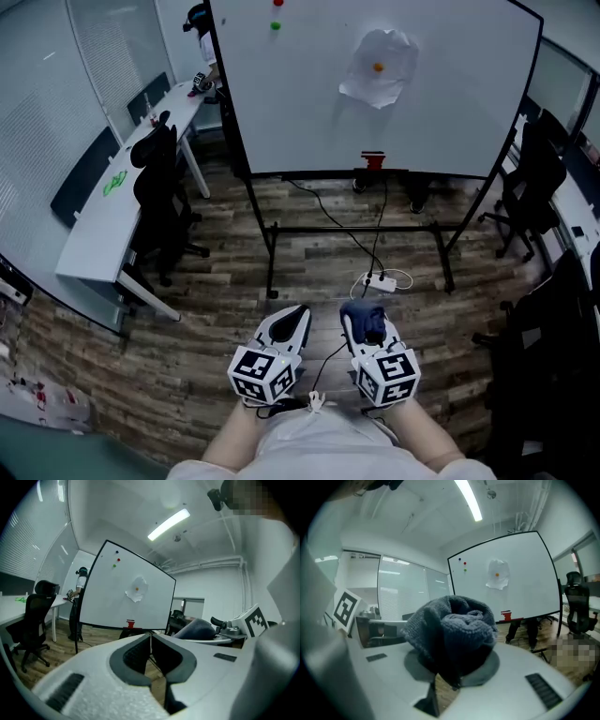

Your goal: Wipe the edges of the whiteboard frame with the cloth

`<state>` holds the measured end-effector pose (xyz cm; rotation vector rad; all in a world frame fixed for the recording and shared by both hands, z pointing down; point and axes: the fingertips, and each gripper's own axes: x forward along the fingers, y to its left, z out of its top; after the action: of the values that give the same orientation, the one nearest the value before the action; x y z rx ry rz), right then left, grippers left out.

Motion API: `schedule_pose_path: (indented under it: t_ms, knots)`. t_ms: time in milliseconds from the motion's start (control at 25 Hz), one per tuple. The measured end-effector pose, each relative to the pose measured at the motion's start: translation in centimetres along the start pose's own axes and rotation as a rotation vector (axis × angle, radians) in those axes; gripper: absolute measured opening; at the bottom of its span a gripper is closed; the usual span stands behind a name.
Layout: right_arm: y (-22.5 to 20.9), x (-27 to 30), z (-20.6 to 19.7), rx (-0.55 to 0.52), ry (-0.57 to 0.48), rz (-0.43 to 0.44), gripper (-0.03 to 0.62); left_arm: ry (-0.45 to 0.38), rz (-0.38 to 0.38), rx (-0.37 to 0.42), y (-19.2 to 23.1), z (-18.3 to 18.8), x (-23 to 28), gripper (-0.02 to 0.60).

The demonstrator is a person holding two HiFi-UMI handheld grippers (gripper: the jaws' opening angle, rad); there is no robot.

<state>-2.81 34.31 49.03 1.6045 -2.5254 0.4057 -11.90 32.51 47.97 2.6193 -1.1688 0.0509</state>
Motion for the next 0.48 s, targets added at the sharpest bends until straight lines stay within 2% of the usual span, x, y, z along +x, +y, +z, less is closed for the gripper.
schedule_pose_path:
  t_ms: [200,480]
  knots:
    - [-0.9,-1.0,-0.2,0.025,-0.017,0.008,0.075,0.015,0.043,0.076,-0.7,-0.8,0.3,0.024]
    - [-1.6,0.0,-1.3,0.053,0.023,0.006,0.075,0.046,0.016,0.052,-1.3,-2.6,2.0,0.024]
